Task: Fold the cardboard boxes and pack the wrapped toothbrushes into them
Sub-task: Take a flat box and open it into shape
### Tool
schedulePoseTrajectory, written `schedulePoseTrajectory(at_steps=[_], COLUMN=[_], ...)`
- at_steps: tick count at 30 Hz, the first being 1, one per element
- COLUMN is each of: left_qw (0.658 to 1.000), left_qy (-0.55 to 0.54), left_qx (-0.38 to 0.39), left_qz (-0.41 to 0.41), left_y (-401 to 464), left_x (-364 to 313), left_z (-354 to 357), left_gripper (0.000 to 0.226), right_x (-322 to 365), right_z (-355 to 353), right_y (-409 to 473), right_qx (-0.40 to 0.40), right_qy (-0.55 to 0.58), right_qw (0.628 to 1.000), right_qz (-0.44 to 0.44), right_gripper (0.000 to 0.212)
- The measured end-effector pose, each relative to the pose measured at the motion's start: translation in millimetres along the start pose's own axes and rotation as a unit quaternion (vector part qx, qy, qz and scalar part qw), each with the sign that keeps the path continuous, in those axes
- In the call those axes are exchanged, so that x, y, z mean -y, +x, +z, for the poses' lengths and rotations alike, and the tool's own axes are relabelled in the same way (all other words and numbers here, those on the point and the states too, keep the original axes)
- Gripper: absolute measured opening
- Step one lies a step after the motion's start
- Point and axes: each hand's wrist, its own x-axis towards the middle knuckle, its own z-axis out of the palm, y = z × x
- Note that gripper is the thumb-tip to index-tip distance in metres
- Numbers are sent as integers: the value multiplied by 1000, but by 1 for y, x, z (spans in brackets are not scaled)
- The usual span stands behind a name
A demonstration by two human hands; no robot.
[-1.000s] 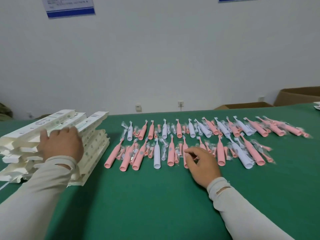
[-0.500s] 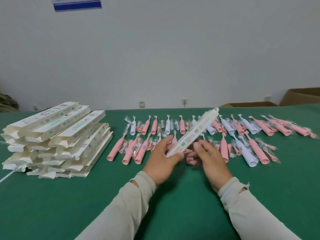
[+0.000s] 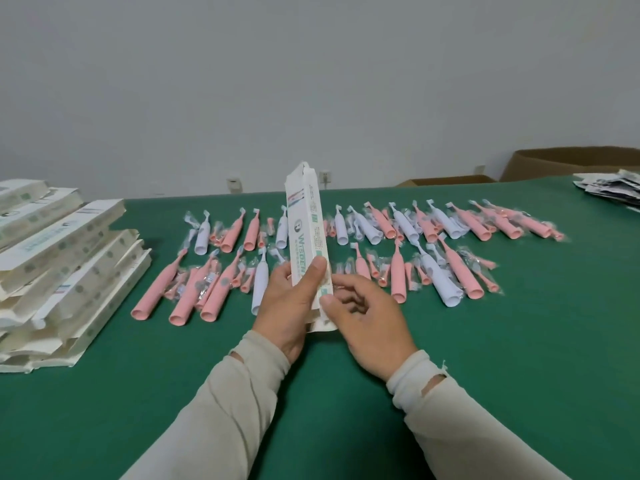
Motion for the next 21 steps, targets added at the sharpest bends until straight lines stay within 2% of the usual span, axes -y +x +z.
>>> schedulePoseTrajectory(at_steps=[4, 6, 9, 11, 13, 15, 18, 21], left_qw=[996, 995, 992, 987, 983, 983, 980, 970], left_qy=[-40, -76, -121, -149, -168, -171, -196, -237], left_qx=[71, 62, 29, 55, 72, 51, -8, -41], left_qz=[-18, -12, -32, -41, -33, -35, -33, -42], left_y=[-9, -10, -10, -10, -10, -9, -5, -1], left_x=[1, 2, 0, -1, 0, 0, -2, -7], left_z=[-4, -6, -10, -13, -14, -12, -11, -17], left_gripper=[66, 55, 51, 37, 35, 37, 45, 64], right_x=[1, 4, 5, 7, 11, 9, 1, 1], right_z=[1, 3, 13, 17, 17, 15, 16, 12], right_y=[5, 3, -4, -6, -7, -7, -7, -4], right_qx=[-36, -6, 43, 51, 73, 67, -28, -50], right_qy=[150, 158, 149, 202, 277, 229, 65, 43], right_qw=[984, 984, 984, 968, 937, 950, 990, 996], right_qz=[89, 87, 92, 141, 201, 203, 122, 64], right_gripper=[10, 10, 14, 14, 20, 26, 18, 4])
